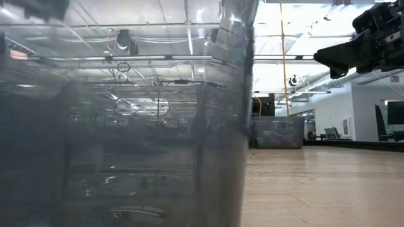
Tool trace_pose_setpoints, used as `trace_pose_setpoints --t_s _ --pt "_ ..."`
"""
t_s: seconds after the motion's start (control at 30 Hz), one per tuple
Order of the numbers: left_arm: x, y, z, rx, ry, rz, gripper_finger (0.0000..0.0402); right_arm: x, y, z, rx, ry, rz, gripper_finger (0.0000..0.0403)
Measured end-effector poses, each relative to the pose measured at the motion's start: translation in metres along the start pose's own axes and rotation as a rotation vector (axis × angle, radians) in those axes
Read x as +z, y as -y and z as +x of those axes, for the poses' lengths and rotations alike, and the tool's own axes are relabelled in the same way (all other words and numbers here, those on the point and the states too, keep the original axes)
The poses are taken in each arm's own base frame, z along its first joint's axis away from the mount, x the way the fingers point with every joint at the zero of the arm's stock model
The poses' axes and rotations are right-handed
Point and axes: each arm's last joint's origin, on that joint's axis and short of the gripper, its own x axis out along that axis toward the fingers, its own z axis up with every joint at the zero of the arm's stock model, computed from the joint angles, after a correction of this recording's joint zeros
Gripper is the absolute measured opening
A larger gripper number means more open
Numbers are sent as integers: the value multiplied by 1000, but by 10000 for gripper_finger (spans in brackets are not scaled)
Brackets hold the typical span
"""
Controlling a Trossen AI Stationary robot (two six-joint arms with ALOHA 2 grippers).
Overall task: Pick & Place Travel size toiletries
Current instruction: Put the black deodorant into the transparent bin
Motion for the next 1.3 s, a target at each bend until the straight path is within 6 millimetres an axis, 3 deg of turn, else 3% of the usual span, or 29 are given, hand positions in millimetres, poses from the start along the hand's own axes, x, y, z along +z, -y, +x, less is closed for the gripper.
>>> trace_pose_setpoints --t_s 0.23,0.37,0.5,0.67,0.93,1.3 --pt "9 9 -32 -101 123 53 312 0 0 0 0 -1 0 75" --pt "15 3 -56 -64 224 68 312 0 0 0 0 0 0 75" --pt "22 -13 -79 49 317 22 312 0 0 0 0 0 0 75" --pt "29 -43 -97 312 459 -45 312 0 0 0 0 0 0 75" --pt "41 -71 -100 542 477 -123 312 0 0 0 0 0 0 75" --pt "57 -104 -72 740 258 -155 312 0 0 0 0 0 0 75"
